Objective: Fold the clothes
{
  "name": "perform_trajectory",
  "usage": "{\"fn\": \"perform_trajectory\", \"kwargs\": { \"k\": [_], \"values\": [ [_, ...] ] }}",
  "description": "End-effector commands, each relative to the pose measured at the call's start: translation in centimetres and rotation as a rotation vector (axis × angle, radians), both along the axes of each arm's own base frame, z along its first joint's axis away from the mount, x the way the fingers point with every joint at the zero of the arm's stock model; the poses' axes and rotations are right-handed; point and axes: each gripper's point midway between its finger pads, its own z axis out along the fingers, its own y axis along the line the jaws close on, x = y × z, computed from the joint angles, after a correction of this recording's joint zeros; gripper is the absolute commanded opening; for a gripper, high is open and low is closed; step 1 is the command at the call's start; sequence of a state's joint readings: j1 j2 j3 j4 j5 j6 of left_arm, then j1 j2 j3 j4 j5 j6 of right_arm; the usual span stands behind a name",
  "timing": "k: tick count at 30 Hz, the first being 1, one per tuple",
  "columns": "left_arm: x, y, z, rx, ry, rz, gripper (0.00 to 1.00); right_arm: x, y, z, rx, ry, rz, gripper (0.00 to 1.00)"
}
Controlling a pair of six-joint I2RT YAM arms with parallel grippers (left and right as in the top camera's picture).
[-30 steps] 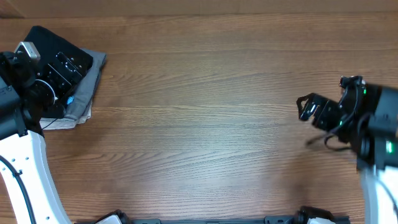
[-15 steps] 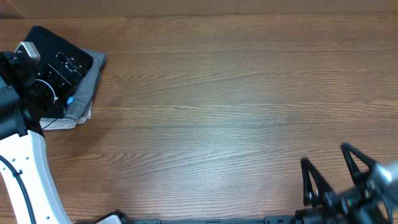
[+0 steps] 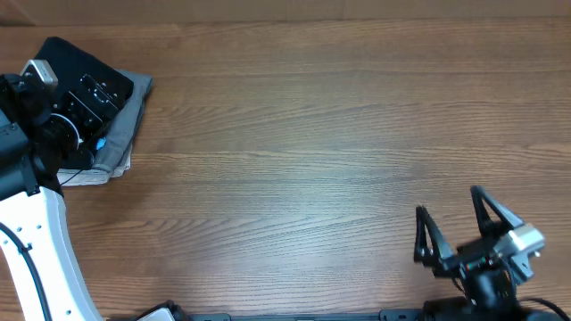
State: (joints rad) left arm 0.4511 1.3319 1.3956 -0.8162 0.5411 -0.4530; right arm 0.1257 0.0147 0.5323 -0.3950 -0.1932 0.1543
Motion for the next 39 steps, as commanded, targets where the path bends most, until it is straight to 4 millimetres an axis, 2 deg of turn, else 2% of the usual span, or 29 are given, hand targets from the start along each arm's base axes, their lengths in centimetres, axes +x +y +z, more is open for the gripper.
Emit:
{"fn": "perform_trajectory", "kwargs": {
  "k": [1, 5, 10, 20, 32, 36, 39],
  "values": [
    [0.1, 0.1, -0.2, 0.002, 0.007, 0.003, 1.00, 2.2, 0.0, -1.9, 0.012, -0.056, -0.012, 1.00],
    [0.1, 0.1, -0.2, 0.002, 0.007, 0.003, 1.00, 3.9, 0.0, -4.0, 0.048, -0.091, -0.018, 1.00],
    [0.1, 0.1, -0.2, 0.002, 0.007, 0.003, 1.00, 5.0, -0.2, -6.3, 0.067, -0.103, -0.034, 1.00],
    [0.1, 0.1, -0.2, 0.002, 0.007, 0.003, 1.00, 6.7, -1.7, -11.3, 0.087, 0.010, -0.132, 1.00],
    [0.1, 0.1, -0.2, 0.002, 0.007, 0.003, 1.00, 7.4, -4.1, -16.3, 0.058, 0.213, -0.246, 1.00],
    [0.1, 0.1, -0.3, 0.002, 0.008, 0.003, 1.00, 7.5, -4.4, -16.3, 0.055, 0.212, -0.260, 1.00],
    [0.1, 0.1, -0.3, 0.002, 0.008, 0.003, 1.00, 7.4, -3.9, -16.3, 0.002, 0.198, -0.233, 1.00]
  ]
}}
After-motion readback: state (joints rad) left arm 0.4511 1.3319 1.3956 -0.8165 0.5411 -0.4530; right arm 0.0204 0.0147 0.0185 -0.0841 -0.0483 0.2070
